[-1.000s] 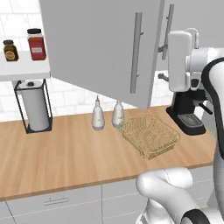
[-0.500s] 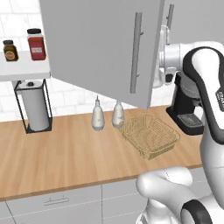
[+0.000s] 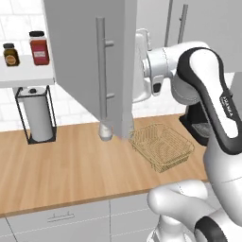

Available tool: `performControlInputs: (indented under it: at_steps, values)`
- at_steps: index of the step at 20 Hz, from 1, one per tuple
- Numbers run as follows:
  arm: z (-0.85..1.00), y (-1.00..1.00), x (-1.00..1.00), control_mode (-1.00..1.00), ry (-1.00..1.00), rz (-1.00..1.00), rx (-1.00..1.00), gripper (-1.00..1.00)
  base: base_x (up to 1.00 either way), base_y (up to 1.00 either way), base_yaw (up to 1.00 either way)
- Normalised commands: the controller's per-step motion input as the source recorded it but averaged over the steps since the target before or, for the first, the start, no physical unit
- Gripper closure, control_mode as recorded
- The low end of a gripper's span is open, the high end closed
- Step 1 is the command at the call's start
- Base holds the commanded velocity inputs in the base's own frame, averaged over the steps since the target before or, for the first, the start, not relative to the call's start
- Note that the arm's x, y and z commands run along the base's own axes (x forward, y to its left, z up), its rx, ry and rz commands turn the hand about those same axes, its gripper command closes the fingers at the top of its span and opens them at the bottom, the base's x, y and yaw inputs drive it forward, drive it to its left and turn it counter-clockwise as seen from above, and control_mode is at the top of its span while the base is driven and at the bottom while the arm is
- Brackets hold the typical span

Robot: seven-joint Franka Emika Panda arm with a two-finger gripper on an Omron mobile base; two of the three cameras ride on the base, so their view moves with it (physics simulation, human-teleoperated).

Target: Open the cabinet, pick up the bread from the cabinet and place it in the basket. Then move the basket to the dining counter.

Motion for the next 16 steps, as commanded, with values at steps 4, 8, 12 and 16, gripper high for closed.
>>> performControlInputs:
  at_steps: [4,8,12,16]
  values:
    - [-0.35,1.0,-0.03,-1.0,-0.19,0.01,-0.04,-1.0,0.0,0.0,0.0]
    - [-0.03,0.91,0.13,-1.0,-0.21,0.0,-0.08,-1.0,0.0,0.0,0.0]
    - [0.02,-0.2,0.1,-1.0,-0.38,-0.04,-0.27,-1.0,0.0,0.0,0.0]
    - [0.15,-1.0,-0.06,-1.0,-0.4,-0.03,-0.25,-1.0,0.0,0.0,0.0]
